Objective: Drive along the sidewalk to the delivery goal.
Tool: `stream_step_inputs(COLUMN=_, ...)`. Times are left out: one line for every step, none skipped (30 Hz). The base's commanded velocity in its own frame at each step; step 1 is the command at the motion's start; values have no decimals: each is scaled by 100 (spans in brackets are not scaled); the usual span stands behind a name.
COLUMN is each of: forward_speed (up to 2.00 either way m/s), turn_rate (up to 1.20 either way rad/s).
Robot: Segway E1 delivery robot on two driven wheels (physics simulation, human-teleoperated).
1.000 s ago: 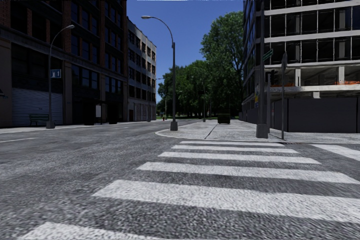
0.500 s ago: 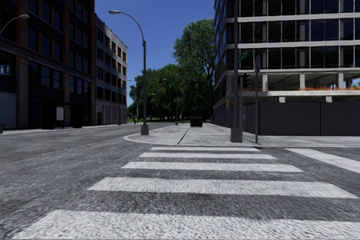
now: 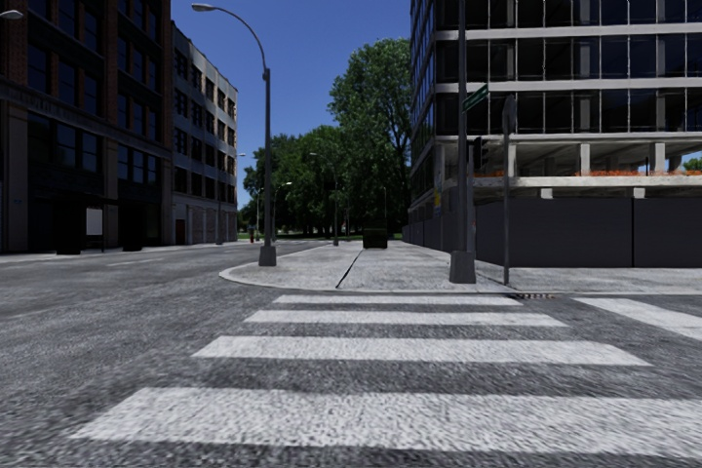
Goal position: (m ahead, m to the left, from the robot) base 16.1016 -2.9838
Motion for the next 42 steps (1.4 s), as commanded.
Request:
stream_step_inputs(forward_speed=200, turn_rate=0)
stream_step_inputs(forward_speed=200, turn_rate=0)
stream_step_inputs(forward_speed=200, turn_rate=0)
stream_step_inputs(forward_speed=200, turn_rate=0)
stream_step_inputs(forward_speed=200, turn_rate=0)
stream_step_inputs(forward_speed=200, turn_rate=0)
stream_step_inputs(forward_speed=200, turn_rate=0)
stream_step_inputs(forward_speed=200, turn_rate=0)
stream_step_inputs(forward_speed=200, turn_rate=0)
stream_step_inputs(forward_speed=200, turn_rate=-15)
stream_step_inputs(forward_speed=200, turn_rate=-21)
stream_step_inputs(forward_speed=200, turn_rate=-21)
stream_step_inputs(forward_speed=200, turn_rate=-22)
stream_step_inputs(forward_speed=200, turn_rate=-23)
stream_step_inputs(forward_speed=200, turn_rate=-23)
stream_step_inputs(forward_speed=200, turn_rate=-23)
stream_step_inputs(forward_speed=200, turn_rate=-23)
stream_step_inputs(forward_speed=200, turn_rate=-23)
stream_step_inputs(forward_speed=200, turn_rate=-23)
stream_step_inputs(forward_speed=200, turn_rate=-23)
stream_step_inputs(forward_speed=200, turn_rate=-23)
stream_step_inputs(forward_speed=200, turn_rate=-23)
stream_step_inputs(forward_speed=200, turn_rate=-23)
stream_step_inputs(forward_speed=200, turn_rate=-23)
stream_step_inputs(forward_speed=200, turn_rate=-23)
stream_step_inputs(forward_speed=200, turn_rate=-23)
stream_step_inputs(forward_speed=200, turn_rate=-23)
stream_step_inputs(forward_speed=200, turn_rate=-23)
stream_step_inputs(forward_speed=200, turn_rate=-23)
stream_step_inputs(forward_speed=200, turn_rate=-23)
stream_step_inputs(forward_speed=200, turn_rate=-23)
stream_step_inputs(forward_speed=200, turn_rate=-23)
stream_step_inputs(forward_speed=200, turn_rate=-23)
stream_step_inputs(forward_speed=200, turn_rate=-23)
stream_step_inputs(forward_speed=200, turn_rate=-23)
stream_step_inputs(forward_speed=200, turn_rate=-23)
stream_step_inputs(forward_speed=200, turn_rate=-23)
stream_step_inputs(forward_speed=200, turn_rate=-23)
stream_step_inputs(forward_speed=200, turn_rate=-23)
stream_step_inputs(forward_speed=200, turn_rate=-23)
stream_step_inputs(forward_speed=200, turn_rate=-23)
stream_step_inputs(forward_speed=200, turn_rate=-23)
